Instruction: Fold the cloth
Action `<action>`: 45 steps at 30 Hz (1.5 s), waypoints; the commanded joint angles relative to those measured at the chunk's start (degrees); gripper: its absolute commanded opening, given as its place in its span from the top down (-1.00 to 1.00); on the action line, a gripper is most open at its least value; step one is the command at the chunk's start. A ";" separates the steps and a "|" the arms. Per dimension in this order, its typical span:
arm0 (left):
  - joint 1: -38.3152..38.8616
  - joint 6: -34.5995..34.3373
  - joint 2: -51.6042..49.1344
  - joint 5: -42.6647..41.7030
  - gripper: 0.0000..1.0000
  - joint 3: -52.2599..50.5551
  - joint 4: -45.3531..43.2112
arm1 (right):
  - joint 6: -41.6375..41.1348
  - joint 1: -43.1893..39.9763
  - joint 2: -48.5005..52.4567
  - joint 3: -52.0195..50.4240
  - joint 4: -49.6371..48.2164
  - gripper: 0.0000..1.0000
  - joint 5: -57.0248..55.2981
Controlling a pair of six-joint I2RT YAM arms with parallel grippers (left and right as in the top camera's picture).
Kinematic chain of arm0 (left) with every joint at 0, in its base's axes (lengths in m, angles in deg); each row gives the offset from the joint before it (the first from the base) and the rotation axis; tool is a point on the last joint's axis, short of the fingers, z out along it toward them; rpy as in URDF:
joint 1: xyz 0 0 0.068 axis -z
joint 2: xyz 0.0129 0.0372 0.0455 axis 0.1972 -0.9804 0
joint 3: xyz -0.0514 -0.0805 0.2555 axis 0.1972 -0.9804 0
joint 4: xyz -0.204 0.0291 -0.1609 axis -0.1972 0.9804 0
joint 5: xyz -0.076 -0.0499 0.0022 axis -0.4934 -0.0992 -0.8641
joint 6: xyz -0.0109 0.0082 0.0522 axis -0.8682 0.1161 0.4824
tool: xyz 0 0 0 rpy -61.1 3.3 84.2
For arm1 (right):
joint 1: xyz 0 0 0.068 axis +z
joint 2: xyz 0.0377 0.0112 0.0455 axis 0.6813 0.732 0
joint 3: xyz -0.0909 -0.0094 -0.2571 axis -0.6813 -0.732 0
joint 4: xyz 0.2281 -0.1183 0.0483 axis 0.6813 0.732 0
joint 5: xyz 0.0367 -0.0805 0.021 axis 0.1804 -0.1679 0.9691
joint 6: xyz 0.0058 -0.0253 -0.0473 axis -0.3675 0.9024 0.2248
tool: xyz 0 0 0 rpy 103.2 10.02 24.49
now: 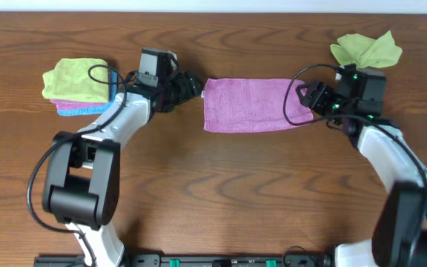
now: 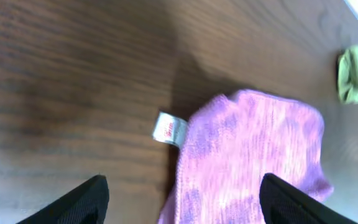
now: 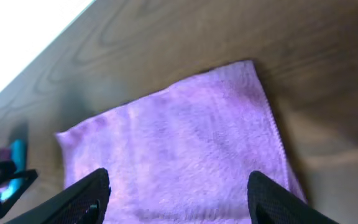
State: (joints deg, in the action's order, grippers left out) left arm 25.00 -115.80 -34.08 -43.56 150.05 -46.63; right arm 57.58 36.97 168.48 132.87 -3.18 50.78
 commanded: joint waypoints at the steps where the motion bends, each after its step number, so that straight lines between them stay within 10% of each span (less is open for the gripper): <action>1: 0.68 6.54 4.46 -1.09 -0.61 3.91 2.54 | -0.15 0.33 -5.14 0.76 5.05 -0.48 0.42; 5: 1.81 7.06 4.85 -1.07 -0.35 5.35 5.03 | -0.17 0.33 -8.74 0.76 14.73 -0.48 -0.13; 9: 5.14 7.04 4.83 1.73 0.46 5.35 6.43 | -0.61 0.26 -9.68 0.76 20.98 -0.59 -0.79; 11: 7.45 7.06 4.83 4.68 0.88 5.35 6.56 | -0.74 0.26 -9.66 0.76 22.93 -0.98 -0.74; 45: 13.03 5.53 -8.28 14.14 0.88 5.35 4.20 | -6.75 0.37 6.97 0.72 12.33 -0.98 -0.59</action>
State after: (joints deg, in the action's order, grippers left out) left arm 38.11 -110.01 -41.57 -30.69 154.92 -42.57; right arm 52.37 36.99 174.20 133.20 10.00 50.13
